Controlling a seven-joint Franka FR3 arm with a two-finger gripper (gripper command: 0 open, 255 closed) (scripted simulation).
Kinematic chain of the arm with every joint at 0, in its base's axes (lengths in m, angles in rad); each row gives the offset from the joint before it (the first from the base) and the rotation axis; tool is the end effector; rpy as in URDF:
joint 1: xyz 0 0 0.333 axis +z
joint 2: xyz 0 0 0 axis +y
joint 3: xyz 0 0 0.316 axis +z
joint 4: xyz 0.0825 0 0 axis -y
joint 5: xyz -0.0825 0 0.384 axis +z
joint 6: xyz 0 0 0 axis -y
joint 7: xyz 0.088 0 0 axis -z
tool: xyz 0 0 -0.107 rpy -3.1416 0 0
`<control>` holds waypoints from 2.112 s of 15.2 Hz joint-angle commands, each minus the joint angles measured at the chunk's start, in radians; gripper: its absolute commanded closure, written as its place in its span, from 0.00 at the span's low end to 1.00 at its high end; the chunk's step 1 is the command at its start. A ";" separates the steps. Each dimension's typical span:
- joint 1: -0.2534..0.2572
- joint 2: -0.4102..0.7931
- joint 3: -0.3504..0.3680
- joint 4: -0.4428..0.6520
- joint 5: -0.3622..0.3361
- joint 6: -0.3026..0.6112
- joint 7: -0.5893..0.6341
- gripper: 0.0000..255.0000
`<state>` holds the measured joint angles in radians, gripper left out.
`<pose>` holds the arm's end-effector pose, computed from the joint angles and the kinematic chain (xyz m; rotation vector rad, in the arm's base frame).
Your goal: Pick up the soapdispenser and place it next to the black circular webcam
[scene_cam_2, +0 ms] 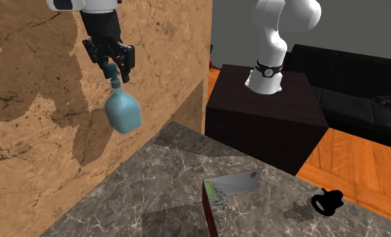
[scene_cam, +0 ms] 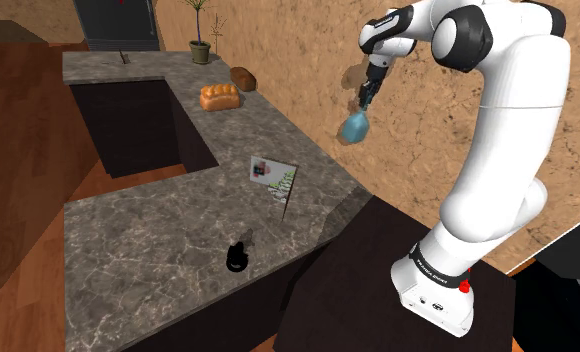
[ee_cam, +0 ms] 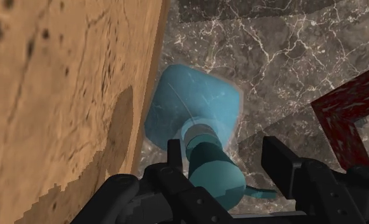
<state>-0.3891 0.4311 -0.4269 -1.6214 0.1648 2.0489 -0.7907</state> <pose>0.4911 -0.4587 0.3949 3.0952 -0.0942 0.0118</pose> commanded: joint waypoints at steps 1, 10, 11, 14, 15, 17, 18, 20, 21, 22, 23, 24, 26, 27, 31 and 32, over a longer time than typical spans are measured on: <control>0.001 -0.010 -0.002 0.012 -0.005 -0.021 0.002 1.00; 0.001 -0.038 -0.010 0.095 -0.020 -0.129 0.011 1.00; 0.000 -0.040 -0.011 0.105 -0.021 -0.141 0.012 1.00; 0.022 -0.079 -0.012 0.070 -0.038 -0.142 0.033 1.00; 0.044 -0.115 -0.012 0.021 -0.054 -0.126 0.053 1.00; 0.085 -0.184 -0.008 -0.069 -0.085 -0.099 0.098 1.00; 0.103 -0.217 -0.004 -0.111 -0.101 -0.088 0.121 1.00; 0.137 -0.281 0.005 -0.189 -0.132 -0.068 0.171 1.00; 0.152 -0.312 0.012 -0.226 -0.147 -0.060 0.196 1.00; 0.167 -0.341 0.019 -0.261 -0.162 -0.052 0.222 1.00; 0.180 -0.370 0.027 -0.294 -0.176 -0.046 0.249 1.00; 0.193 -0.399 0.037 -0.327 -0.189 -0.041 0.276 1.00; 0.216 -0.452 0.057 -0.387 -0.212 -0.032 0.329 1.00; 0.227 -0.478 0.069 -0.415 -0.223 -0.029 0.356 1.00; 0.265 -0.571 0.121 -0.515 -0.254 -0.022 0.462 1.00; 0.273 -0.592 0.136 -0.538 -0.260 -0.022 0.489 1.00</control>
<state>-0.1240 -0.1407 -0.3033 -2.1405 -0.0890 2.0284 -0.3272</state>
